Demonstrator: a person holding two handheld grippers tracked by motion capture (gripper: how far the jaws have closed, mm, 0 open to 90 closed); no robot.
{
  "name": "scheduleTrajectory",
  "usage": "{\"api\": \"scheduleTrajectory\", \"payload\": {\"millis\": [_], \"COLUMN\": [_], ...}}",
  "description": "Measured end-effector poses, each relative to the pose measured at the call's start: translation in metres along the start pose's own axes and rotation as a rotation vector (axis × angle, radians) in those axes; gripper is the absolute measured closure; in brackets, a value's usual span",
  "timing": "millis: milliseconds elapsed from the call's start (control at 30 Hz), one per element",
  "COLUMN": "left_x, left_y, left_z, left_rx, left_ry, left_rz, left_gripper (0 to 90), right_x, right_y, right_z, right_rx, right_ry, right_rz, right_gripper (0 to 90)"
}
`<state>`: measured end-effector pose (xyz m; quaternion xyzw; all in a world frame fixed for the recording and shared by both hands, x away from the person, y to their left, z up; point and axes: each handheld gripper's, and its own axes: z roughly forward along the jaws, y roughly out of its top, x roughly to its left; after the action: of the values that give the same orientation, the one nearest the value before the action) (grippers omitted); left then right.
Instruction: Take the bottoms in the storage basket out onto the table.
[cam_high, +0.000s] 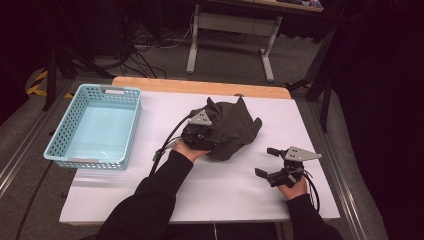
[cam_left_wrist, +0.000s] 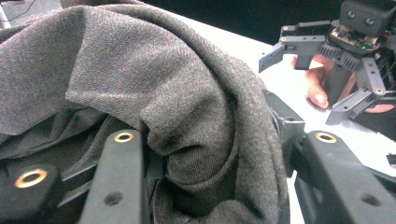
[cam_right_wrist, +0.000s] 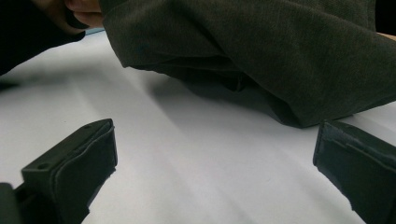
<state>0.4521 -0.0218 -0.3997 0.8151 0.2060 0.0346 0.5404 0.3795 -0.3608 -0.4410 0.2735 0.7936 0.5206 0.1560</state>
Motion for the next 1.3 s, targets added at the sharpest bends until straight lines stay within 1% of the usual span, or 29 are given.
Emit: {"api": "scheduleTrajectory", "payload": {"millis": [67,133,167,200,233,267,300,367,400,467,533,600,633,767,1033,1300], "left_x": [0.001,0.001,0.001,0.001,0.001,0.000,-0.001,-0.002,-0.002,-0.003,-0.004,-0.004,-0.004,-0.005,-0.010,-0.018], "left_y": [-0.001,-0.002,-0.003,-0.003,-0.004,-0.004,-0.004,-0.004,-0.005,-0.005,-0.006,-0.007,-0.008,-0.008,-0.005,-0.008], "left_z": [0.001,0.003,0.004,0.005,0.006,0.007,0.007,0.006,0.006,0.003,0.000,-0.004,-0.006,-0.014,-0.031,-0.043], "left_rx": [0.012,0.034,0.047,0.062,0.075,0.089,0.107,0.127,0.129,0.149,0.146,0.133,0.125,0.103,0.067,0.073], "left_ry": [-0.001,-0.009,-0.006,0.005,0.013,0.009,0.014,0.023,0.023,0.035,0.034,0.032,0.037,0.052,0.067,0.073], "left_rz": [-0.001,-0.017,-0.024,-0.027,-0.028,-0.028,-0.026,-0.026,-0.033,-0.030,-0.033,-0.043,-0.048,-0.048,-0.035,-0.016], "left_gripper": [48.7,43.0,38.4,32.1,22.9,18.0,14.5,6.5,6.5,4.7,3.6,2.5,1.7,0.4,0.2,0.2], "right_x": [0.000,0.000,0.000,0.000,0.000,0.000,0.000,0.000,0.000,0.000,0.000,0.000,0.000,0.000,0.000,0.000], "right_y": [0.000,0.000,0.000,0.000,0.000,0.000,0.000,0.000,0.000,0.000,0.000,0.001,0.001,0.001,0.001,0.001], "right_z": [0.000,0.000,0.000,0.000,0.000,-0.001,-0.001,-0.001,-0.001,-0.001,0.000,0.000,0.000,0.000,0.001,0.002], "right_rx": [-0.001,-0.002,-0.003,-0.004,-0.006,-0.007,-0.008,-0.010,-0.010,-0.011,-0.011,-0.011,-0.011,-0.010,-0.009,-0.009], "right_ry": [0.000,-0.001,-0.001,-0.001,-0.002,-0.002,-0.003,-0.002,-0.002,0.000,0.002,0.003,0.004,0.006,0.011,0.014], "right_rz": [0.000,-0.002,-0.001,-0.002,-0.004,-0.005,-0.005,-0.007,-0.007,-0.007,-0.009,-0.011,-0.011,-0.012,-0.015,-0.014], "right_gripper": [0.3,0.3,0.3,0.3,0.3,0.3,0.3,0.3,0.3,0.3,0.3,0.3,0.3,0.3,0.3,0.3]}}
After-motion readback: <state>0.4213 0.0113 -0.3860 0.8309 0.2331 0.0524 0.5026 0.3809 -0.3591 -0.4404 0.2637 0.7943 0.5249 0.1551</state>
